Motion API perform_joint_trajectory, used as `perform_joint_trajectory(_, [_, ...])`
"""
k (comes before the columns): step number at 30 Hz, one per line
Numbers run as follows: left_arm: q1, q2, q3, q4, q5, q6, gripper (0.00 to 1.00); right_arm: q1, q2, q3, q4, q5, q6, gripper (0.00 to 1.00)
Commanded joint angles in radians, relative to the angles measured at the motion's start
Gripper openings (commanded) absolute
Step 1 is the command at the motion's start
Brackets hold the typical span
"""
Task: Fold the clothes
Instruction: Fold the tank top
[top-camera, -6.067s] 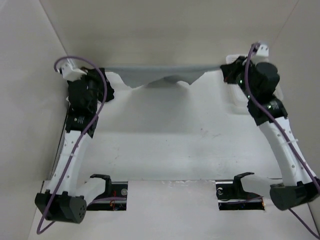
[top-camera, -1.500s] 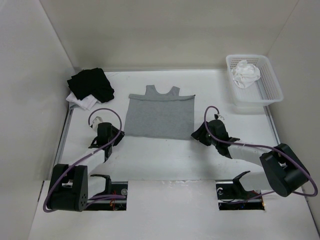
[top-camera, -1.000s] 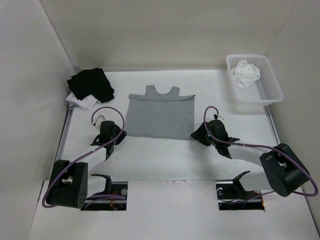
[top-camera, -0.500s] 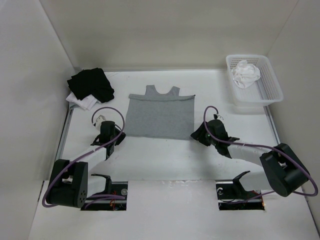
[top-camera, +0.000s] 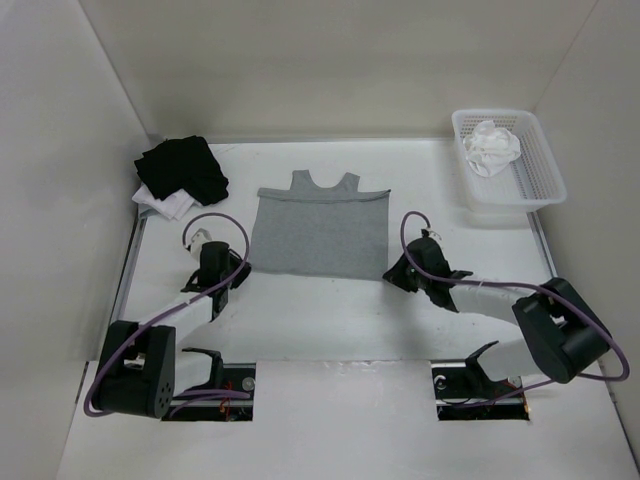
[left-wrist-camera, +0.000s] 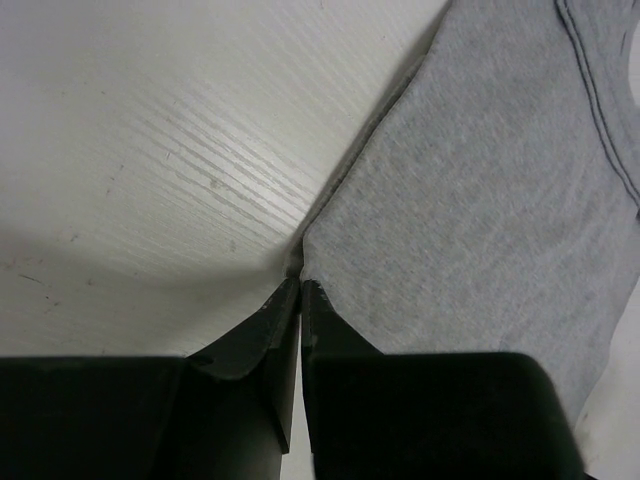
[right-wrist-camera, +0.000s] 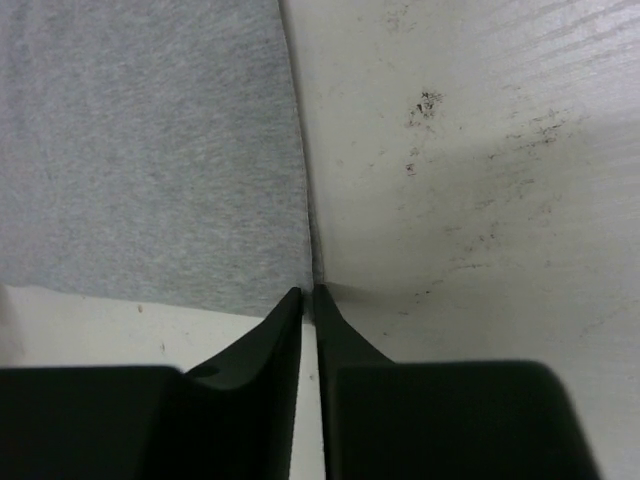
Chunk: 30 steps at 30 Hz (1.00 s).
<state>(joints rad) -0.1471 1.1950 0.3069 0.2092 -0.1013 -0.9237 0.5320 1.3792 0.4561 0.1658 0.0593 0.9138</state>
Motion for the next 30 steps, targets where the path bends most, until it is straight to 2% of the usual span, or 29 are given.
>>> perform_joint_trajectory(1, [-0.007,-0.043,-0.017,0.07,-0.001,0.003,0.01,0.012,0.02,0.019,-0.012,0.017,0.0,0.11])
perform_joint_trajectory(5, [-0.01,-0.133,-0.008,0.064,0.002,-0.018,0.0,0.012,-0.018,0.013,0.023,0.027,-0.009,0.02])
perform_joint_trajectory(9, [-0.035,-0.317,0.038,-0.039,-0.012,-0.021,0.0,0.036,-0.226,0.0,-0.018,0.08,-0.058,0.0])
perform_joint_trajectory(13, [-0.055,-0.588,0.15,-0.281,-0.037,0.005,0.0,0.085,-0.555,0.059,-0.272,0.154,-0.111,0.0])
perform_joint_trajectory(18, [-0.067,-0.817,0.386,-0.548,-0.093,0.094,0.0,0.206,-0.854,0.29,-0.644,0.29,-0.167,0.0])
perform_joint_trajectory(21, [-0.071,-0.877,0.549,-0.654,-0.116,0.134,0.0,0.333,-0.923,0.467,-0.802,0.394,-0.176,0.0])
perform_joint_trajectory(25, [-0.075,-0.905,0.705,-0.754,-0.121,0.163,0.0,0.513,-0.936,0.653,-0.932,0.491,-0.138,0.0])
perform_joint_trajectory(28, [-0.067,-0.919,0.748,-0.812,-0.121,0.171,0.0,0.637,-0.934,0.704,-0.966,0.517,-0.084,0.0])
perform_joint_trajectory(30, [-0.067,-0.922,0.729,-0.832,-0.121,0.168,0.0,0.687,-0.928,0.675,-0.959,0.534,-0.07,0.01])
